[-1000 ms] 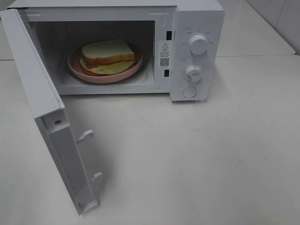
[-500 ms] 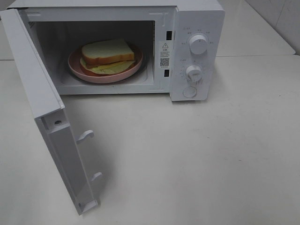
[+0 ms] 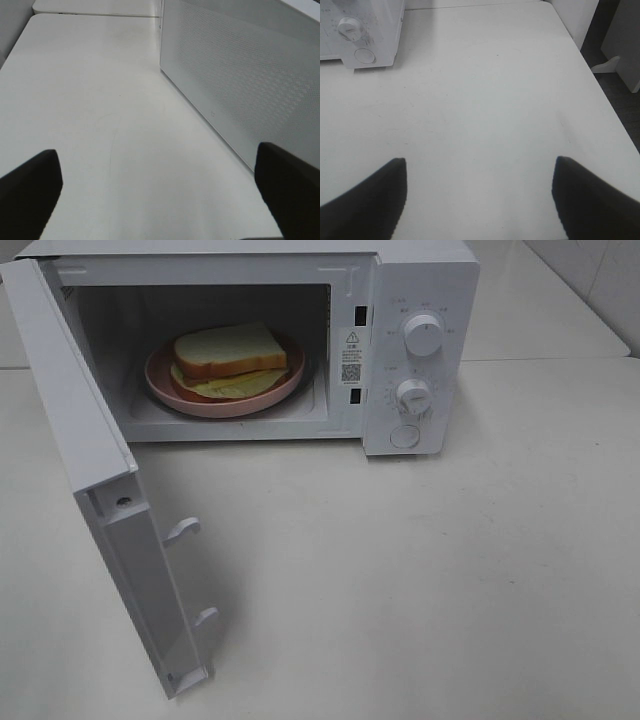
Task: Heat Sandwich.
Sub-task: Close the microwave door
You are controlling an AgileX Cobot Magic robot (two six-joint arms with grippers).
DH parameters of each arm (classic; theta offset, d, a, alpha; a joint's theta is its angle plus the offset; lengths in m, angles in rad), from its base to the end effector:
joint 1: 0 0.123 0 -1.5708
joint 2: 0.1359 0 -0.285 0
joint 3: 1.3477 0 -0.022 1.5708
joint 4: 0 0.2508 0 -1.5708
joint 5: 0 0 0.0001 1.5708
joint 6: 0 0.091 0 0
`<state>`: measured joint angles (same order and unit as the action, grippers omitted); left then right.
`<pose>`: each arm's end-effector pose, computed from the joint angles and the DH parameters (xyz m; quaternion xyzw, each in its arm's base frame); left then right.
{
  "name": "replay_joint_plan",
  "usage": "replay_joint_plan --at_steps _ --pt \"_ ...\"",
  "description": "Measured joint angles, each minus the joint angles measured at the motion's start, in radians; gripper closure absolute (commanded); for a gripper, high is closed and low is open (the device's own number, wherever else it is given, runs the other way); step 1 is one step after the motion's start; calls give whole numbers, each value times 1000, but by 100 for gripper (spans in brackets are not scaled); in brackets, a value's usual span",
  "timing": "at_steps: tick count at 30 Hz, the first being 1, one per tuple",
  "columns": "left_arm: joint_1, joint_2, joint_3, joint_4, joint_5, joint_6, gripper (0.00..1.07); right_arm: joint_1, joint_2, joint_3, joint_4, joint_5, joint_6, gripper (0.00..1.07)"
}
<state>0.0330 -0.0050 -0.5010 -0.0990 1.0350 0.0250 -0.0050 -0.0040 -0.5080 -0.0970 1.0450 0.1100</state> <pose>-0.0046 -0.0079 0.2800 -0.0020 0.8438 -0.0339 0.5355 -0.0060 -0.0076 0.2811 0.0503 0.8434 -0.0204 0.5345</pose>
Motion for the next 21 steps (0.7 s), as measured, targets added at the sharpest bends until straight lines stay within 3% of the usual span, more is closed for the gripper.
replay_joint_plan --at_steps 5,10,11,13,14,17,19,20,21 --pt "0 24 -31 11 -31 0 7 0 0 0 0 0 0 31" --pt "0 118 -33 16 -74 0 22 0 0 0 0 0 0 31" --pt "0 157 -33 24 -100 0 33 0 0 0 0 0 0 31" --pt "0 196 -33 30 -127 0 45 0 0 0 0 0 0 31" --pt "0 196 -33 30 -127 0 45 0 0 0 0 0 0 31" --pt "0 280 -33 33 -187 0 66 0 0 0 0 0 0 31" --pt "0 297 -33 34 -201 0 72 0 0 0 0 0 0 31" --pt "0 337 -33 37 -233 0 86 0 0 0 0 0 0 31" --pt "0 358 -33 39 -251 0 92 0 0 0 0 0 0 31"
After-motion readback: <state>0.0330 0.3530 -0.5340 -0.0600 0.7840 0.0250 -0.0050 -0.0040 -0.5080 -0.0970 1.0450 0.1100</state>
